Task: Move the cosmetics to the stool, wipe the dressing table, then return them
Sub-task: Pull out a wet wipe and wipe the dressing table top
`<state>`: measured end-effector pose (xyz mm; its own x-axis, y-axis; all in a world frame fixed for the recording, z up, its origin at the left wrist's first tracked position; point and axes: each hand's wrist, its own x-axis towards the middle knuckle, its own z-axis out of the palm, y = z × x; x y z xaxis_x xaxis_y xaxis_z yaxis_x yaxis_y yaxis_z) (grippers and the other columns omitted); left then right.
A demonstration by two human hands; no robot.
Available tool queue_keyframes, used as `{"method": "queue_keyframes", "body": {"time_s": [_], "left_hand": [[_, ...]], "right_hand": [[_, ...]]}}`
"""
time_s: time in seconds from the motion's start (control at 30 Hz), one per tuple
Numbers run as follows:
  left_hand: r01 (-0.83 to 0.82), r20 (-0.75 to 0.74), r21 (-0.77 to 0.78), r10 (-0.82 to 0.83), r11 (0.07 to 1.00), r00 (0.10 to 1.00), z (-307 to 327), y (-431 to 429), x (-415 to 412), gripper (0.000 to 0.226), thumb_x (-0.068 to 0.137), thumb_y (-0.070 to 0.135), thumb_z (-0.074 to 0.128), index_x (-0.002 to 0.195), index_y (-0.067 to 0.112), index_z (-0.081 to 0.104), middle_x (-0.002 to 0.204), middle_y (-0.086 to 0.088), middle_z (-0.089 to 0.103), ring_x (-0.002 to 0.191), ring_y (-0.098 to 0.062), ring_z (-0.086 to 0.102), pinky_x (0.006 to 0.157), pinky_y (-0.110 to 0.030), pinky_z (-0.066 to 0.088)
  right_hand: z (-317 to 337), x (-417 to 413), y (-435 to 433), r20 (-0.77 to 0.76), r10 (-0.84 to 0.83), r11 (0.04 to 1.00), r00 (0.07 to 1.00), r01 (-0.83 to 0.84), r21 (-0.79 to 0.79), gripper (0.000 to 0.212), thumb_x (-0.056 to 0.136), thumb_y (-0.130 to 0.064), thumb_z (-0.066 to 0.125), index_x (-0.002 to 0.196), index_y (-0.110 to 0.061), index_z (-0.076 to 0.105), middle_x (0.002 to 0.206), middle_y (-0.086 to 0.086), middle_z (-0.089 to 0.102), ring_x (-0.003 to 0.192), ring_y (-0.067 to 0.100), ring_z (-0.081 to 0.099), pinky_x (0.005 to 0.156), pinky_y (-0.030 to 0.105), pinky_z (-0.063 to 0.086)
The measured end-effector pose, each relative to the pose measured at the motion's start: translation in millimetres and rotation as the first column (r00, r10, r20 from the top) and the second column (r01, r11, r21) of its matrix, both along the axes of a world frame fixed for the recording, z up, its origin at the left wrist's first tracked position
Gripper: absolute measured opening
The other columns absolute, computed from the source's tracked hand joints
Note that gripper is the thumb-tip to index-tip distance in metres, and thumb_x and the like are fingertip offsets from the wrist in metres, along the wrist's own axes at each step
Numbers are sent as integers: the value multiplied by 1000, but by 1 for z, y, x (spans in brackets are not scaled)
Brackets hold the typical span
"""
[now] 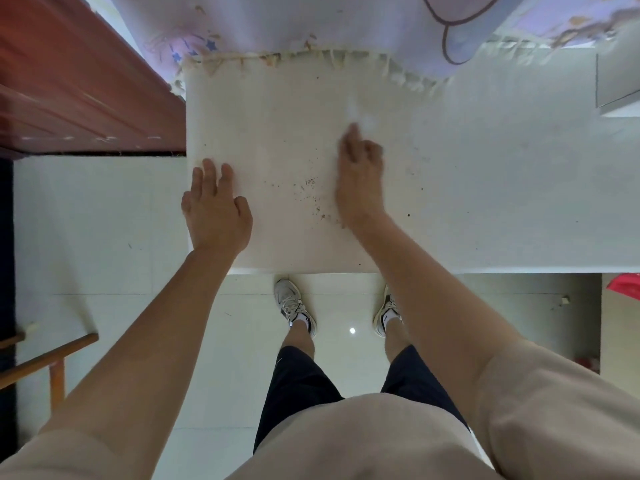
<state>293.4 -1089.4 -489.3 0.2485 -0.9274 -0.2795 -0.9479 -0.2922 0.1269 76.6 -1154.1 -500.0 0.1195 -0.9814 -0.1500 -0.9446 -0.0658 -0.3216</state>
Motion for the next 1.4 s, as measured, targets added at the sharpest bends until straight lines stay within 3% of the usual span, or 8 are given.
{"method": "queue_keyframes", "body": {"time_s": [0.17, 0.3, 0.47, 0.77, 0.9, 1.03, 1.23, 1.4], "left_hand": [[36, 25, 8, -36, 999, 999, 1, 0, 7, 56, 98, 22, 37, 152, 11, 30, 160, -15, 22, 148, -31, 19, 116, -48, 25], [15, 4, 1, -15, 1000, 1000, 2, 1, 3, 54, 99, 23, 36, 151, 13, 32, 160, -13, 23, 148, -30, 20, 114, -49, 27], [27, -5, -9, -27, 1000, 1000, 0, 2, 8, 54, 98, 24, 37, 151, 15, 33, 160, -11, 23, 147, -30, 20, 111, -51, 26], [80, -78, -85, -87, 993, 993, 2, 3, 31, 51, 96, 24, 35, 145, 18, 46, 156, -7, 35, 142, -29, 31, 105, -52, 33], [109, -113, -130, -124, 986, 986, 2, 3, 38, 56, 91, 27, 30, 141, 15, 51, 154, -7, 39, 140, -30, 35, 103, -51, 37], [149, -77, -98, -157, 984, 985, -1, 4, 38, 57, 91, 28, 30, 144, 15, 46, 156, -7, 35, 141, -30, 32, 101, -50, 36], [102, -201, -182, -139, 978, 970, 0, 6, 44, 53, 91, 17, 36, 140, 6, 51, 152, -9, 41, 140, -28, 39, 105, -46, 38], [-123, -338, -379, -14, 917, 941, 0, 24, 57, 38, 92, 2, 45, 126, 0, 63, 137, -11, 57, 127, -22, 55, 105, -31, 43]], "right_hand": [[15, 54, -8, 134, 339, 938, 931, -346, 30, 61, 80, 15, 36, 139, 2, 48, 158, 10, 34, 122, 38, 42, 104, 43, 38], [16, 3, -22, 275, -38, 983, 961, 85, -161, 68, 69, 20, 34, 133, 7, 55, 148, 22, 45, 116, 44, 49, 105, 41, 40], [8, -31, -48, -61, -461, 887, 886, 462, 9, 65, 87, 6, 36, 151, -4, 30, 163, 12, 18, 131, 37, 34, 108, 39, 30], [13, 98, -51, 2, 452, 892, 892, -452, 2, 62, 82, 8, 44, 142, -8, 45, 158, 1, 33, 127, 31, 39, 103, 37, 35], [14, 35, -70, 222, -92, 985, 971, 120, -120, 64, 79, 13, 38, 137, -5, 54, 146, 7, 51, 125, 31, 45, 107, 32, 35], [7, 7, -88, -11, -483, 875, 876, 482, -37, 61, 85, 7, 39, 145, -5, 39, 154, 7, 35, 127, 33, 38, 102, 35, 34], [10, 129, -68, -78, 416, 909, 906, -416, 12, 58, 81, 8, 42, 137, -5, 45, 149, 5, 37, 123, 33, 41, 99, 39, 36], [15, 114, -54, -16, 447, 893, 895, -447, -62, 59, 79, 9, 39, 132, -9, 53, 150, 0, 43, 125, 29, 43, 99, 37, 36]]}}
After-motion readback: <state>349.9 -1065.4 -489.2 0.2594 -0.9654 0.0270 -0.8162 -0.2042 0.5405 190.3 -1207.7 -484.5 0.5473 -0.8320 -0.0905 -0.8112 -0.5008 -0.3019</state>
